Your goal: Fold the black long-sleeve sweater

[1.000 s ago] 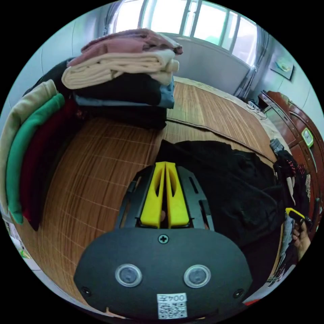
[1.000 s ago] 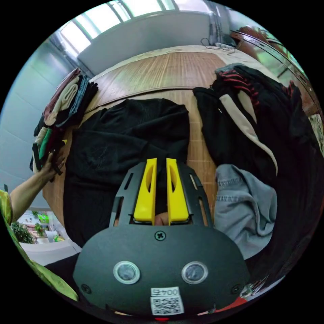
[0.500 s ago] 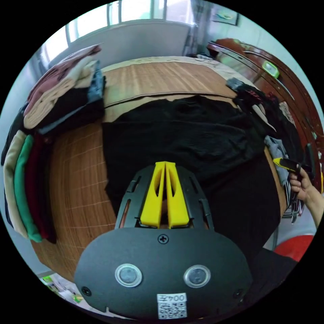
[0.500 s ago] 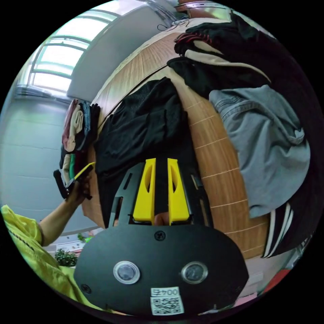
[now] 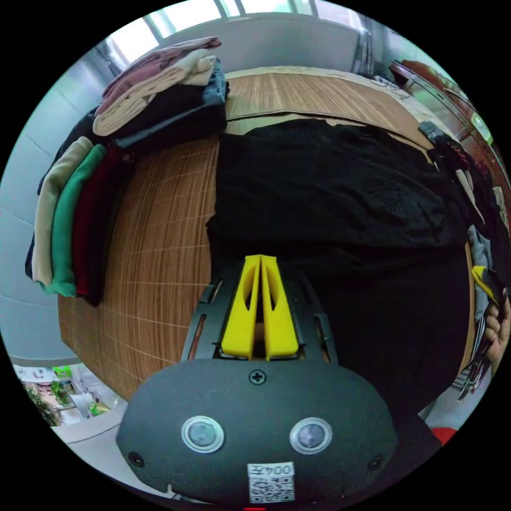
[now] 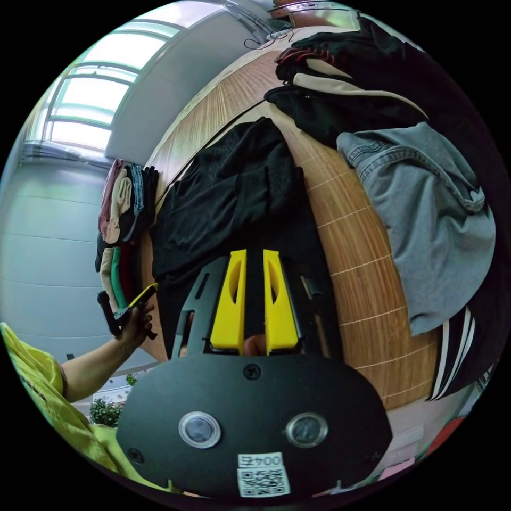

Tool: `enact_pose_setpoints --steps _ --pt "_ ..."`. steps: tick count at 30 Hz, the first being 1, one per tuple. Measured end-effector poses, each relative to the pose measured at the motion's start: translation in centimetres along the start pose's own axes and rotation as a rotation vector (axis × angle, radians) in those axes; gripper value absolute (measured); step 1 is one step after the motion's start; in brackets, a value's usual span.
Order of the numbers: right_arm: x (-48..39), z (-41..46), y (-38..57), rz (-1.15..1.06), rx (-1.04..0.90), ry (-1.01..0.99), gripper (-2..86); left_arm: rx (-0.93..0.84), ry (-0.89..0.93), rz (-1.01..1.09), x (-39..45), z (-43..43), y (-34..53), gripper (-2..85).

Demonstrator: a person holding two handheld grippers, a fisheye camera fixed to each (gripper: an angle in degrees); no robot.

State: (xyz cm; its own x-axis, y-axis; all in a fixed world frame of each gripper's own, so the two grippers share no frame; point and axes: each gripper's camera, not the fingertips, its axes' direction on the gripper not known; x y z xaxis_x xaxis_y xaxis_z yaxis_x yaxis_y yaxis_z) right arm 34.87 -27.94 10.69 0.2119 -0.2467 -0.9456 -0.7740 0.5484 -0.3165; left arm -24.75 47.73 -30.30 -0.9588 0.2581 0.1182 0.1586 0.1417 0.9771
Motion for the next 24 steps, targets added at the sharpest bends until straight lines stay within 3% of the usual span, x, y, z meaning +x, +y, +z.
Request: enact_pose_setpoints --steps 6,8,11,24 --pt "0.1 0.7 -1.2 0.038 0.028 0.010 6.6 -0.045 0.035 0.014 1.7 2.5 0.5 6.7" --pt "-0.5 1.3 -1.5 0.026 0.023 0.035 6.5 -0.040 0.052 0.038 2.2 2.5 0.6 3.9" --pt "-1.3 1.6 -2.0 0.003 0.034 0.101 6.4 -0.025 -0.078 0.033 2.6 1.8 0.2 1.1" --pt "-3.0 5.5 -4.2 -0.046 -0.073 0.377 4.4 -0.067 -0.061 -0.067 -3.7 -3.7 4.8 0.3"
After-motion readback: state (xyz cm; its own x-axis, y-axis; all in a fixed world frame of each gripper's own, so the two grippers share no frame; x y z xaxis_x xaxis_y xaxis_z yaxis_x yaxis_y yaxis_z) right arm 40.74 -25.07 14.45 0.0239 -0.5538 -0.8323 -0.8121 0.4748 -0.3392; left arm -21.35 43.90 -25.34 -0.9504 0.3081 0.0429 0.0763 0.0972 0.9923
